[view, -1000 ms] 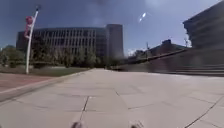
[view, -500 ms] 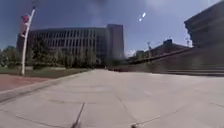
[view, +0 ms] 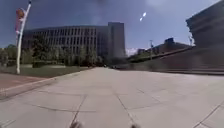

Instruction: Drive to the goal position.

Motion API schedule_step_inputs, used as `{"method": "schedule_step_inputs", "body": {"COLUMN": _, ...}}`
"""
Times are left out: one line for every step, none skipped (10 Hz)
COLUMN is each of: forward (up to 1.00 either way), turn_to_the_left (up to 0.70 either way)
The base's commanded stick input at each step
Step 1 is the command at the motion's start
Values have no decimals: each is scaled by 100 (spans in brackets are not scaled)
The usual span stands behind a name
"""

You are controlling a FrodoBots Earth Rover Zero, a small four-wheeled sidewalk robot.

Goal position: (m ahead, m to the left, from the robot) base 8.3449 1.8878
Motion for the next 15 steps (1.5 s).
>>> {"method": "schedule_step_inputs", "body": {"forward": 85, "turn_to_the_left": -25}}
{"method": "schedule_step_inputs", "body": {"forward": 85, "turn_to_the_left": 0}}
{"method": "schedule_step_inputs", "body": {"forward": 85, "turn_to_the_left": 0}}
{"method": "schedule_step_inputs", "body": {"forward": 85, "turn_to_the_left": 0}}
{"method": "schedule_step_inputs", "body": {"forward": 85, "turn_to_the_left": 0}}
{"method": "schedule_step_inputs", "body": {"forward": 85, "turn_to_the_left": 0}}
{"method": "schedule_step_inputs", "body": {"forward": 85, "turn_to_the_left": 0}}
{"method": "schedule_step_inputs", "body": {"forward": 85, "turn_to_the_left": 0}}
{"method": "schedule_step_inputs", "body": {"forward": 85, "turn_to_the_left": 0}}
{"method": "schedule_step_inputs", "body": {"forward": 85, "turn_to_the_left": 0}}
{"method": "schedule_step_inputs", "body": {"forward": 85, "turn_to_the_left": 0}}
{"method": "schedule_step_inputs", "body": {"forward": 85, "turn_to_the_left": 0}}
{"method": "schedule_step_inputs", "body": {"forward": 85, "turn_to_the_left": 0}}
{"method": "schedule_step_inputs", "body": {"forward": 85, "turn_to_the_left": 0}}
{"method": "schedule_step_inputs", "body": {"forward": 85, "turn_to_the_left": 0}}
